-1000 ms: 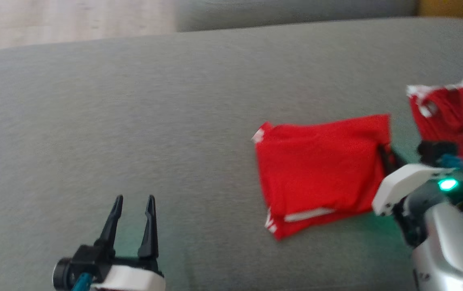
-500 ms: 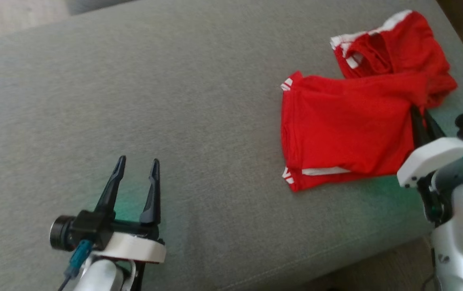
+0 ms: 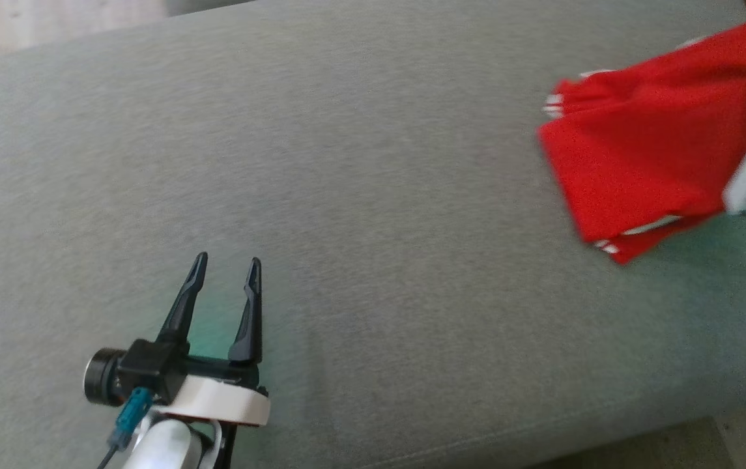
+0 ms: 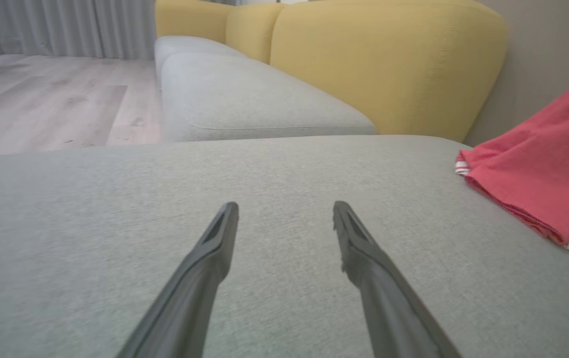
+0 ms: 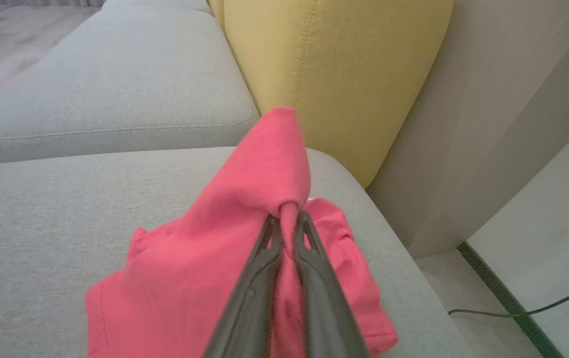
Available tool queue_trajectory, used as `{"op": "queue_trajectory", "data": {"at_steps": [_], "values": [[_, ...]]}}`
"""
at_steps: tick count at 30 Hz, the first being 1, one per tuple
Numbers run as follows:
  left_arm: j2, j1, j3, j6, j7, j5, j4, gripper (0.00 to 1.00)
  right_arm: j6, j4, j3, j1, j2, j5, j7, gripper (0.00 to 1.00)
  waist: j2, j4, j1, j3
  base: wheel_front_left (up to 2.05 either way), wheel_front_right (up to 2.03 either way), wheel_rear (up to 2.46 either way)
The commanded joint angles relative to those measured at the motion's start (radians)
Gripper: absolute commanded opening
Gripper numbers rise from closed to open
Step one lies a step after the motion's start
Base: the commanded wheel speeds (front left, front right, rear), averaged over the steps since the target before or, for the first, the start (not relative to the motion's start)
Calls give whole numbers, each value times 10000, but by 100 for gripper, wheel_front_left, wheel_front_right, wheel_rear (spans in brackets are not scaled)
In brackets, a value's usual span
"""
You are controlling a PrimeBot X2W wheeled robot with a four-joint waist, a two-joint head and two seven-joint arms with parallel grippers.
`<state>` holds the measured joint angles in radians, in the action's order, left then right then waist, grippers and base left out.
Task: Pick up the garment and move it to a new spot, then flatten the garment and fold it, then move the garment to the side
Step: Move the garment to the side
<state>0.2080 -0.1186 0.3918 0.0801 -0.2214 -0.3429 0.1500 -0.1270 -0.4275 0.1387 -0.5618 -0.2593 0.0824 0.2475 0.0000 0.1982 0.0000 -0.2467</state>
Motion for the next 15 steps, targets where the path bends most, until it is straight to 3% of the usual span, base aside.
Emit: {"op": "queue_trajectory", "data": {"at_steps": [1,8,15], "values": [[59,-99,-272,56,-115,-47,-259,100,-37,186,135,-444,-563,-110,86,0,0,-571,0,29,0,0,0],[75,-18,-203,75,-160,-51,-233,100,-37,-705,1206,-833,-1647,-459,110,0,0,-1355,0,-196,0,0,0],[147,-32,-126,75,-155,-15,-331,100,-37,-1435,2150,-1051,-2101,-1257,-222,0,0,-1666,0,-384,0,0,0]]}}
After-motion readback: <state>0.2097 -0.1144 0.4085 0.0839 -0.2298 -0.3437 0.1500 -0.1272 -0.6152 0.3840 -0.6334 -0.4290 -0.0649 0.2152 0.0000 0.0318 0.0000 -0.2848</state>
